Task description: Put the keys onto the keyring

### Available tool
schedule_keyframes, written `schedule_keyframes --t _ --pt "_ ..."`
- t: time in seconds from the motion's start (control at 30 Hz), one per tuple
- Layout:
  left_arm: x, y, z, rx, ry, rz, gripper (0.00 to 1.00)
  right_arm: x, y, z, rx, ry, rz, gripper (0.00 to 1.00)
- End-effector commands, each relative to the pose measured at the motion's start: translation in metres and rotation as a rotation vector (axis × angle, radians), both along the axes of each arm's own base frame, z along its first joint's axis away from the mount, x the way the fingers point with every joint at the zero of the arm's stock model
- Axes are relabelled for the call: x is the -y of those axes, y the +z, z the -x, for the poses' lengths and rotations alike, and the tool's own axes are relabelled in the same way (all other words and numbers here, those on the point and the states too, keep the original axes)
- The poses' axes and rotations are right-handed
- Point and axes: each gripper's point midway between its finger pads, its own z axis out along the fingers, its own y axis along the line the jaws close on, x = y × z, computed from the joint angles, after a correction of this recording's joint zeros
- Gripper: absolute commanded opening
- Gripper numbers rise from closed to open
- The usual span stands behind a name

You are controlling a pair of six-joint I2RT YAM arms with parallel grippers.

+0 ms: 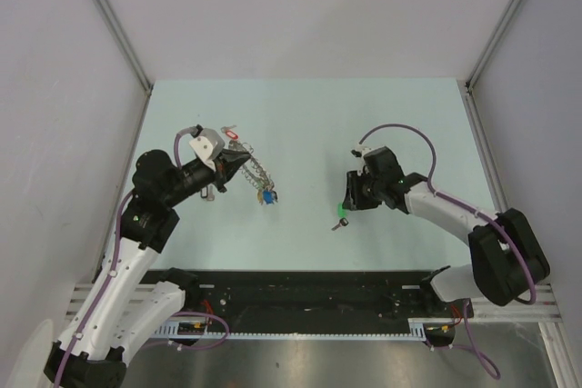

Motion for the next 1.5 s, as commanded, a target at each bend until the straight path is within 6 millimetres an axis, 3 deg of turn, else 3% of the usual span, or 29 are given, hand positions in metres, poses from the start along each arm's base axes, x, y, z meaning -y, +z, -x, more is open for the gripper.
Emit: schedule_keyframes --t 0.0,0.5,1.47 --pt "-0.002 0.03 0.003 0.109 -0.003 0.013 0.0 -0.006 -0.002 0.003 -0.077 0.144 0.037 0.37" --pt "-0.001 0.031 0.004 0.111 -0.012 0.013 0.0 -0.009 -0.032 0.001 -0.201 0.233 0.061 0.26" --pt "0.0 0.027 0.002 0.096 -0.015 0.009 0.0 -0.015 -0.033 -0.009 -0.196 0.256 0.047 0.14"
